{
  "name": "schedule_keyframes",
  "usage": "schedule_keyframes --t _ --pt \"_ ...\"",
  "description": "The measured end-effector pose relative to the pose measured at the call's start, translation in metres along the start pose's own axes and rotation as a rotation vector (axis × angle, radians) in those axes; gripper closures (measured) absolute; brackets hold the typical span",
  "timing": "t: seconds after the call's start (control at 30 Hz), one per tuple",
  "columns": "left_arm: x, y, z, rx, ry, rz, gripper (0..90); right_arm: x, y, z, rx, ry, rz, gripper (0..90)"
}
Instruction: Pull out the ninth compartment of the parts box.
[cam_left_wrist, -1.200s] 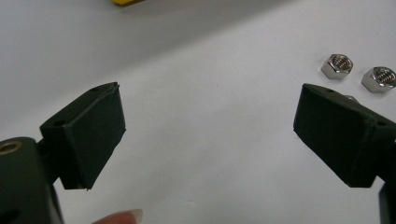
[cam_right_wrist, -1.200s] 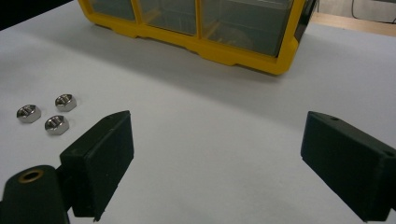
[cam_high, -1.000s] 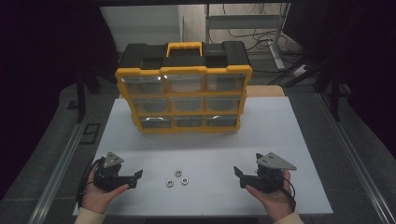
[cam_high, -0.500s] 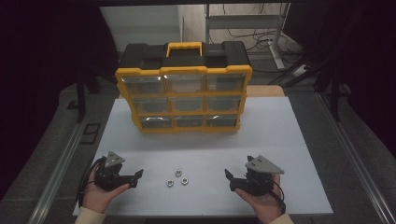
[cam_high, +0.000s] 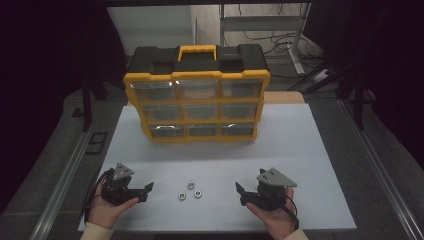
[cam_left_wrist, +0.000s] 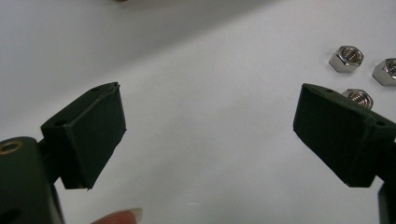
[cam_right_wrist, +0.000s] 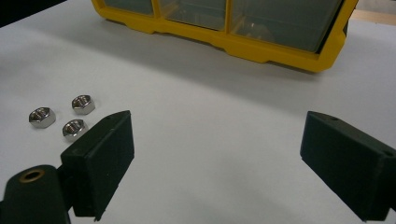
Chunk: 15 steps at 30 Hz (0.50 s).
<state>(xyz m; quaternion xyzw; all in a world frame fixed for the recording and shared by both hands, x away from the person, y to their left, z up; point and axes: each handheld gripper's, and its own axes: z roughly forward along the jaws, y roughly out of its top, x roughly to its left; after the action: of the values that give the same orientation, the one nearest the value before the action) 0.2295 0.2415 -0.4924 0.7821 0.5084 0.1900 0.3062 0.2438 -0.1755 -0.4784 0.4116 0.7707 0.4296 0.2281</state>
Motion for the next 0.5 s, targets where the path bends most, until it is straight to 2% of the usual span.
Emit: schedule_keyframes --t 0.3,0.5 --pt "-0.001 0.000 0.002 0.008 -0.003 0.008 10.0 0.004 -0.003 0.004 0.009 0.006 -0.005 10.9" --pt "-0.002 0.000 0.001 0.008 -0.003 0.010 10.0 0.012 -0.004 0.002 0.000 0.025 0.022 11.0"
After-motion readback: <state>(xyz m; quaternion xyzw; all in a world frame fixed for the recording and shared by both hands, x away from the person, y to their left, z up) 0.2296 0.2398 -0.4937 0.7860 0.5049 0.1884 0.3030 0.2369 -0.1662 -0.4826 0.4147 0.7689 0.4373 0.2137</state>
